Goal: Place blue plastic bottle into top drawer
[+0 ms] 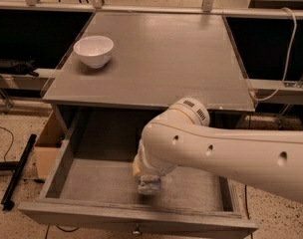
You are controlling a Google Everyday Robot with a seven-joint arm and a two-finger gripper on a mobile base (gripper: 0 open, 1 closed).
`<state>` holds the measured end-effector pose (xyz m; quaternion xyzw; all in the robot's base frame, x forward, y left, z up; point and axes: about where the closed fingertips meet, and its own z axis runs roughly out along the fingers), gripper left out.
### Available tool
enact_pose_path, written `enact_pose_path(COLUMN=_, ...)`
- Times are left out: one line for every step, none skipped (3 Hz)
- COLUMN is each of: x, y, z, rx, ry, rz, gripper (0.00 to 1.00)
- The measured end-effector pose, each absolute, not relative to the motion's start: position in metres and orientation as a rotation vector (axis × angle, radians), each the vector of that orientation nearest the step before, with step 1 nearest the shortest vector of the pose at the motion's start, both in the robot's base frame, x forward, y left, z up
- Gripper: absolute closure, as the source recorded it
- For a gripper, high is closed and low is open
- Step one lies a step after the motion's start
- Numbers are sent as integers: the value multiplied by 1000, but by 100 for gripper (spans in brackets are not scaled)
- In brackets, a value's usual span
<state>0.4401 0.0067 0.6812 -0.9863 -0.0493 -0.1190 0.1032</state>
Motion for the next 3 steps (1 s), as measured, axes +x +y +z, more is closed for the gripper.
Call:
enact_pose_path(x=467, y=14, z=653, rx=-2875, ry=-136, rz=-249, gripper=100)
enact_pose_path(x=467, y=14, z=649, rx=-2877, ry=-136, rz=-236, gripper=100)
enact_pose_path(x=469, y=15, z=642, rx=-2878, ry=-138, rz=-208, gripper=100)
